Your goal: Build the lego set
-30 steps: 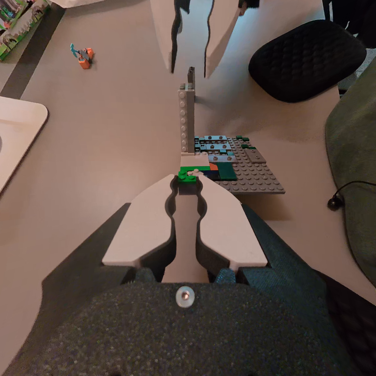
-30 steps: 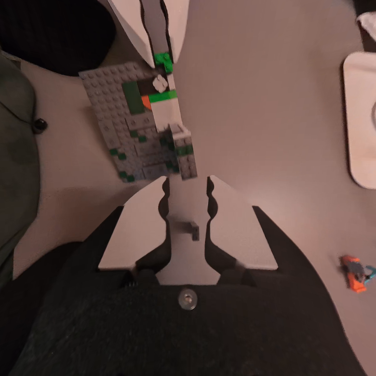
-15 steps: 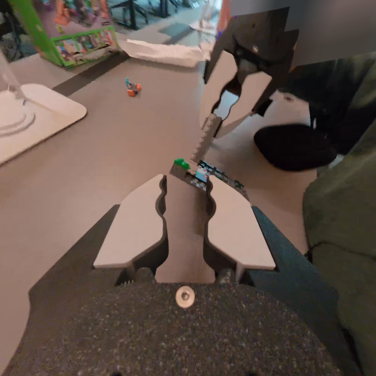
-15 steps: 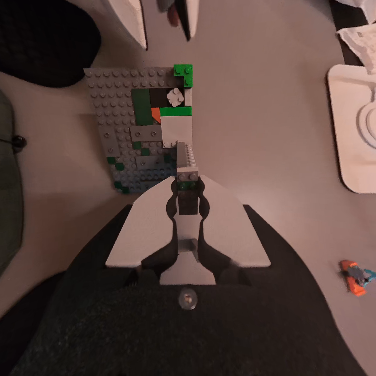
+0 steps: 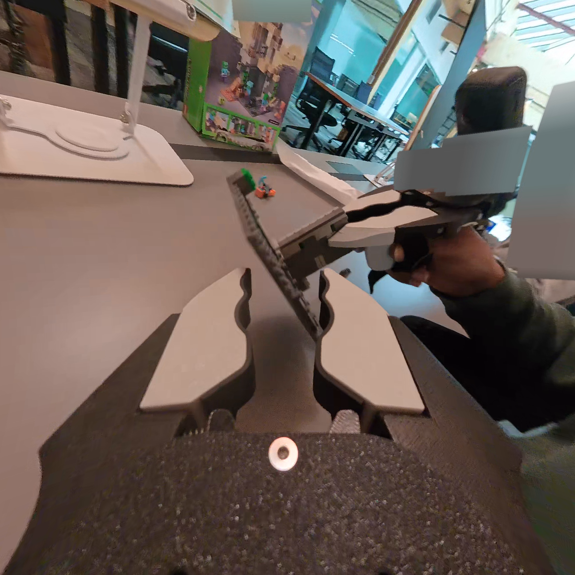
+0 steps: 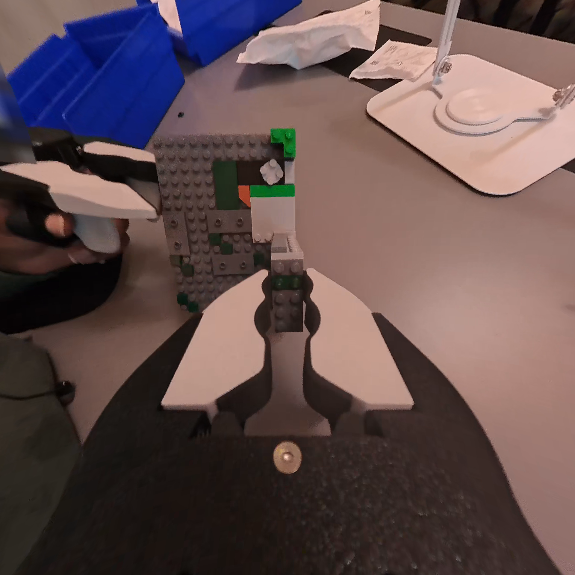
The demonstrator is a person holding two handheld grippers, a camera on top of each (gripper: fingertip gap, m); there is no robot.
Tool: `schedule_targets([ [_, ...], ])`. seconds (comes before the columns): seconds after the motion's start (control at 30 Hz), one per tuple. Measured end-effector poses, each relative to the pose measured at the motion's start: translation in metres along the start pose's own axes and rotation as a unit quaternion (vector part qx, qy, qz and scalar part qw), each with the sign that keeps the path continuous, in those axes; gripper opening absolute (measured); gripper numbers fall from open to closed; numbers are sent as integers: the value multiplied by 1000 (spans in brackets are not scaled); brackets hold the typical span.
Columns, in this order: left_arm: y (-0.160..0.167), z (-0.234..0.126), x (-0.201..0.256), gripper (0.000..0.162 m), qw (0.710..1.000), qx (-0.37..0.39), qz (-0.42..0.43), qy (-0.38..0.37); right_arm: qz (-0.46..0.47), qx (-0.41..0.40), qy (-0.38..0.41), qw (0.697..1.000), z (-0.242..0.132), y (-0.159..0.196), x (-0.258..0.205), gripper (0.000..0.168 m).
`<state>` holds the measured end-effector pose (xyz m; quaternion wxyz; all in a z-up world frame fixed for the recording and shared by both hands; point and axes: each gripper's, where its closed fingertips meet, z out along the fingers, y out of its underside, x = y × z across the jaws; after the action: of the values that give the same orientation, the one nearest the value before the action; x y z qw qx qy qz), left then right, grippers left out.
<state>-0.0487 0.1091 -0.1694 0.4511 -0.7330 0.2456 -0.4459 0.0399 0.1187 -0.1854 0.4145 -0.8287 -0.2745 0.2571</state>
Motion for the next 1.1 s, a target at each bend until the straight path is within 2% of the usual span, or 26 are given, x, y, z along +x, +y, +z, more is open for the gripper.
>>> schedule_targets([
  [0.07,-1,10,-5,43,1000,2,11,-27,11,13,5,1000,3,-4,-2,16],
  [0.13,-1,19,-12,35,999,2,-1,-40,18,32,10,999,2,-8,-2,16],
  [0.23,3,29,-21,26,997,5,-75,-28,19,42,19,999,2,-7,1,16],
  [0.4,12,42,-17,25,989,-6,-146,8,24,65,30,997,1,-6,2,16],
  [0.57,9,45,-20,7,980,7,-198,31,-5,72,48,996,1,-6,-2,17],
  [0.73,7,40,-19,7,978,10,-200,52,-38,79,61,994,0,-7,-8,17],
  [0.93,-4,29,-22,7,982,15,-175,63,-99,85,30,991,-17,-19,-21,25],
  [1.03,-6,21,-26,6,988,3,-145,62,-174,41,13,984,-41,-16,-15,22],
  [1.1,-5,16,-29,6,991,-8,-120,56,-227,-38,25,973,-54,3,1,23],
])
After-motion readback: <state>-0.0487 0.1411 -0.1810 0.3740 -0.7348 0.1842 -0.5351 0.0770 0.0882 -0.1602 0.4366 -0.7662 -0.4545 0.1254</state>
